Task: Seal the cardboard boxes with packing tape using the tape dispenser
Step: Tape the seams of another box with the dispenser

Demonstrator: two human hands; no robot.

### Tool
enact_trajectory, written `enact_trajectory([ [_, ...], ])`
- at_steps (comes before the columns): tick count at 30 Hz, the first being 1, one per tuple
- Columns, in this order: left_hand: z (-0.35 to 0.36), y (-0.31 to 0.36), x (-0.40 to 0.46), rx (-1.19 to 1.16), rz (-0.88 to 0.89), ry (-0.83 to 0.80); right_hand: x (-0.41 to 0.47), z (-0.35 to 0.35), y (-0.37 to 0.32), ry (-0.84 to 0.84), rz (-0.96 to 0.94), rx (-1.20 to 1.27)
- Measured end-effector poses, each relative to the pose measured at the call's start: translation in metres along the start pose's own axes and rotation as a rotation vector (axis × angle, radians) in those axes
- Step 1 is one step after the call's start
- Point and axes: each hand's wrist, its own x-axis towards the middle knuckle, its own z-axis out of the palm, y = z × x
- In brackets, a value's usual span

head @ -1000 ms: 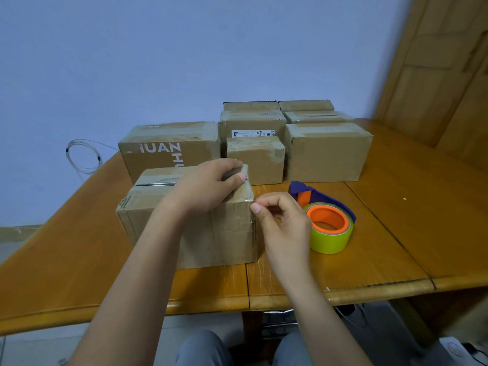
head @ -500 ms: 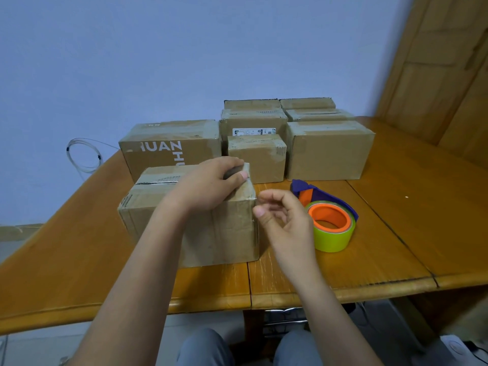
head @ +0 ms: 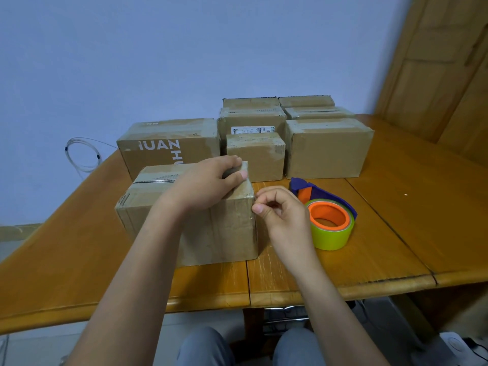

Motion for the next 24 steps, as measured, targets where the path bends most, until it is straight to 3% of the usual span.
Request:
enact_trajectory([
  [6,0.002,0.002,0.0,0.035,0.016,0.002,0.003,-0.001,0.0,-0.052,0.109,0.144],
  [11,0.003,0.0,0.001,0.043,0.022,0.002,0.016,-0.01,-0.001,-0.225,0.166,0.196],
  [20,0.004,-0.001,0.005,0.065,0.03,-0.012,0.05,-0.004,0.014,-0.349,0.549,0.607],
  [24,0.004,-0.002,0.006,0.089,0.036,-0.021,0.038,0.003,0.017,-0.325,0.59,0.77],
])
